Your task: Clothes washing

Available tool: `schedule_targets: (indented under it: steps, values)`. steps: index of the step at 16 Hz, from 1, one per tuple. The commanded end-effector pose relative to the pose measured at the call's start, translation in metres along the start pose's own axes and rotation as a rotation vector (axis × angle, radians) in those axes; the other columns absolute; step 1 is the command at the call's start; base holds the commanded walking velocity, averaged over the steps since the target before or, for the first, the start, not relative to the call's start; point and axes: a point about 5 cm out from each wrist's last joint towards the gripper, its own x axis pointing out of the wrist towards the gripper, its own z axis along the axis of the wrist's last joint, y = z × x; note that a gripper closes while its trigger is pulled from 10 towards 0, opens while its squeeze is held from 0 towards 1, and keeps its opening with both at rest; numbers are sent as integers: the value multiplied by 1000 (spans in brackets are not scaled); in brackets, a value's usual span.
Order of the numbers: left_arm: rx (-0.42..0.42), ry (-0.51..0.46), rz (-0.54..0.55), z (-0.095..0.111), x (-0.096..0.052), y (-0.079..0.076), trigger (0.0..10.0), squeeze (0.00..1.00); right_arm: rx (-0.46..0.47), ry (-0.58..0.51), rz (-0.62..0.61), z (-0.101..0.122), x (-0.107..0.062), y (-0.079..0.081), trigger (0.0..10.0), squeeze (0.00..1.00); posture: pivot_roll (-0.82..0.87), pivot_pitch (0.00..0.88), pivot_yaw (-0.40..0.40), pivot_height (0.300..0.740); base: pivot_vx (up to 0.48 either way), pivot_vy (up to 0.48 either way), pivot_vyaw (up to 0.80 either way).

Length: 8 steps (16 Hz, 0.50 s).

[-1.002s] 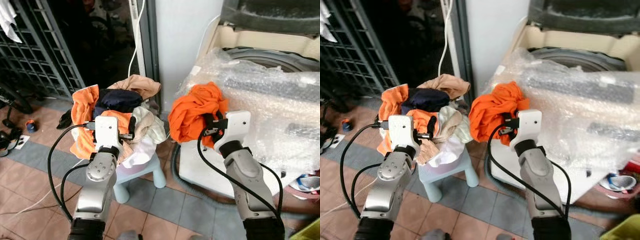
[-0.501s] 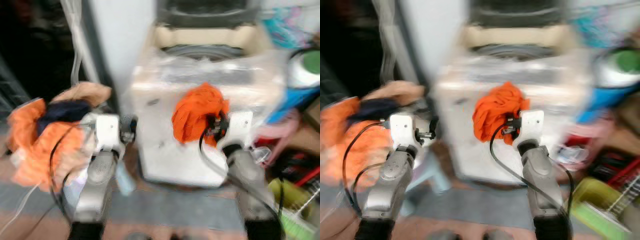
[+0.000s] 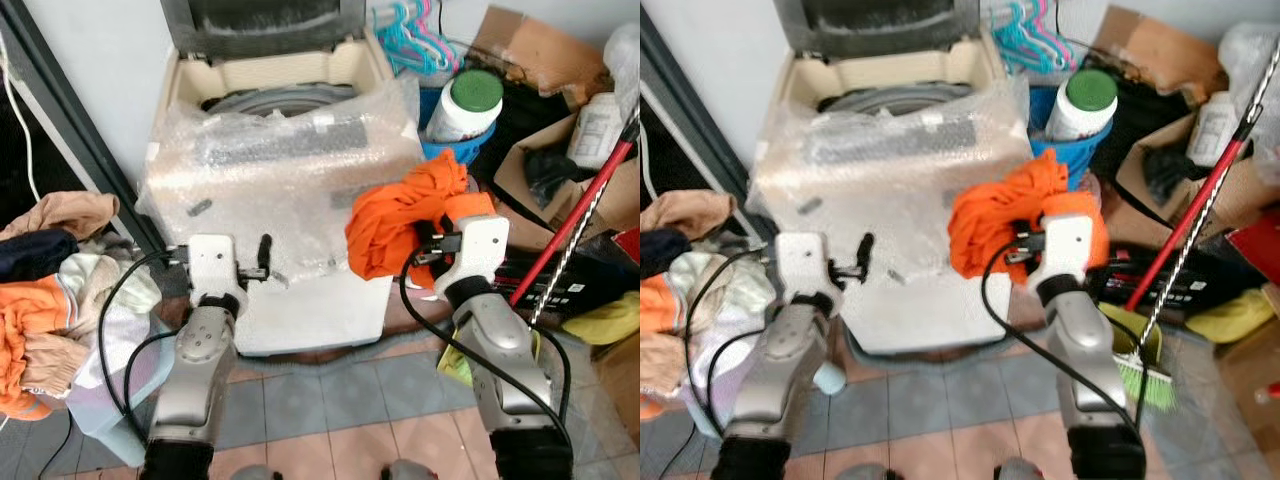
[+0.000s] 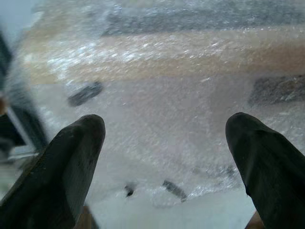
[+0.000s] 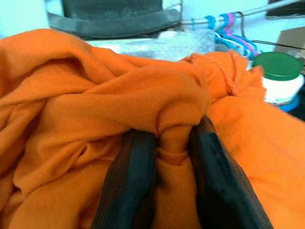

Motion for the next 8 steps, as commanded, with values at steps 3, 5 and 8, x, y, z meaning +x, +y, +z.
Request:
schedule_targets:
  steps: [3, 5, 8]
  values:
    - [44, -14, -43, 8, 6, -5, 10000, 0, -8, -44, 36, 11, 13, 6, 10000, 0, -8, 0, 93, 740, 0, 480, 0]
    - [66, -24, -50, 14, 10, -2, 10000, 0, -21, -65, 33, 17, 19, 7, 10000, 0, -7, 0, 103, 740, 0, 480, 0]
    - [74, -39, -41, 15, 4, 7, 10000, 0, -36, -68, 10, 19, 16, 8, 10000, 0, -7, 0, 103, 740, 0, 0, 0]
